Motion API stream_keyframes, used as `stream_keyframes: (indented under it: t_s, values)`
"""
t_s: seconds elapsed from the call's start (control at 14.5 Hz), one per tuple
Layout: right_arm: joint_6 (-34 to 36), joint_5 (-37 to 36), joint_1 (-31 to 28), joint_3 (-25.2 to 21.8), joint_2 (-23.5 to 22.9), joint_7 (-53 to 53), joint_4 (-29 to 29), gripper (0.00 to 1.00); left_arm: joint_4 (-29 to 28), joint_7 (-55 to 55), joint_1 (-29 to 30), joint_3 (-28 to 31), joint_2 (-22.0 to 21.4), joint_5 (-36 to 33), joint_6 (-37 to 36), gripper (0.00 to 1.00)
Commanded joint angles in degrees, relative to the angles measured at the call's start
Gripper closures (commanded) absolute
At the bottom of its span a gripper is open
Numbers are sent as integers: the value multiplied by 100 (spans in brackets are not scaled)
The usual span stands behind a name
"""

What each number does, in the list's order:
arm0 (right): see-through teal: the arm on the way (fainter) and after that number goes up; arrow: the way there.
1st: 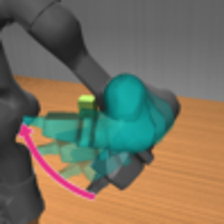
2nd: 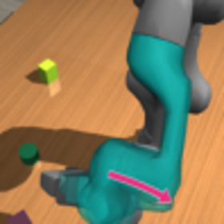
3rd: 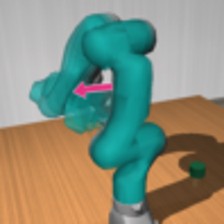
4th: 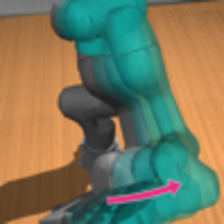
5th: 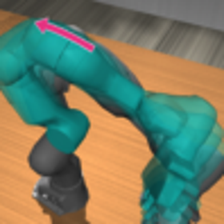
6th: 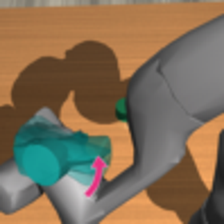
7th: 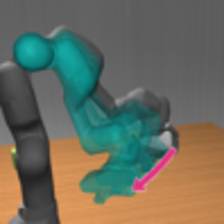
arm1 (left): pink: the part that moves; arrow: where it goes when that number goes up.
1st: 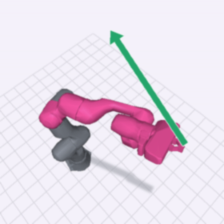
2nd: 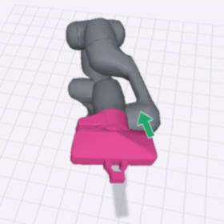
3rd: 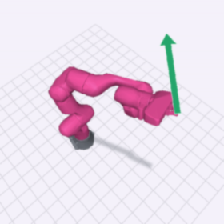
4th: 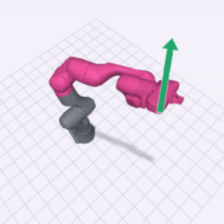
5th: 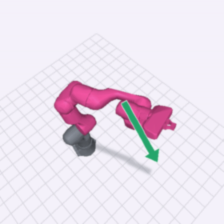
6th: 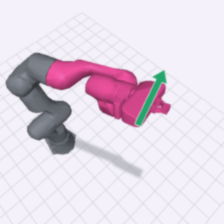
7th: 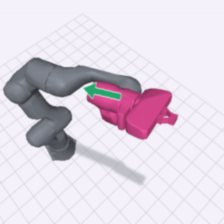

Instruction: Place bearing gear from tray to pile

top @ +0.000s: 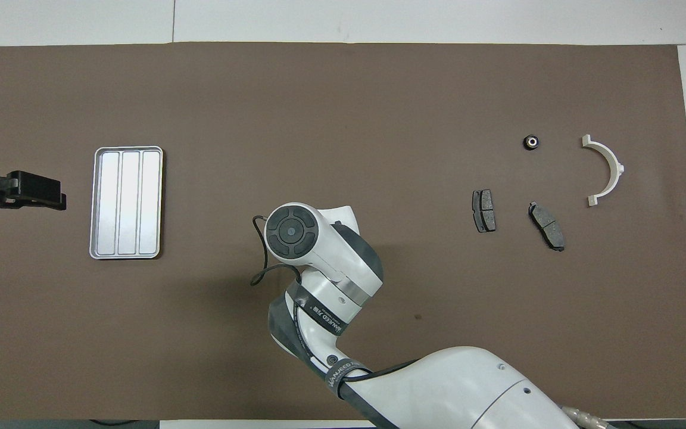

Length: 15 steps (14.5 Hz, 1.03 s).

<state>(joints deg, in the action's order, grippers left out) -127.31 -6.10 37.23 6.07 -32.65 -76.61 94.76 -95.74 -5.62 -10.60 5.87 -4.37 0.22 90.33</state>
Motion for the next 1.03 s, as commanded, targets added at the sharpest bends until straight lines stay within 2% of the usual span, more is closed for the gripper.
stream_keyframes:
  t_s: [0.0,0.07,0.14,0.21,0.48,0.69,0.83,0.96]
  values:
    - [-163,-137,3,-9,30,-126,104,33,-40,43,-188,72,-11,22,2,0]
    - [-110,-137,-14,-9,30,-126,87,58,-93,43,-197,63,-46,22,11,0]
    - [-75,-129,-32,-9,39,-126,69,90,-94,43,-197,63,-46,22,11,0]
    - [-40,-120,-58,-9,48,-118,43,100,-94,52,-197,63,-46,22,2,0]
    - [250,-111,-67,-9,39,-109,-194,100,-85,-9,-197,72,-46,22,-15,0]
    - [1013,-129,-277,-36,65,197,-720,100,-85,-9,-127,81,-46,22,-15,0]
    - [1628,-76,-680,-27,196,1055,-1054,100,-85,-9,-118,81,-46,22,-15,0]
    - [1955,-41,-1277,-18,495,2433,-1074,100,-85,-9,-127,81,-46,22,-15,0]
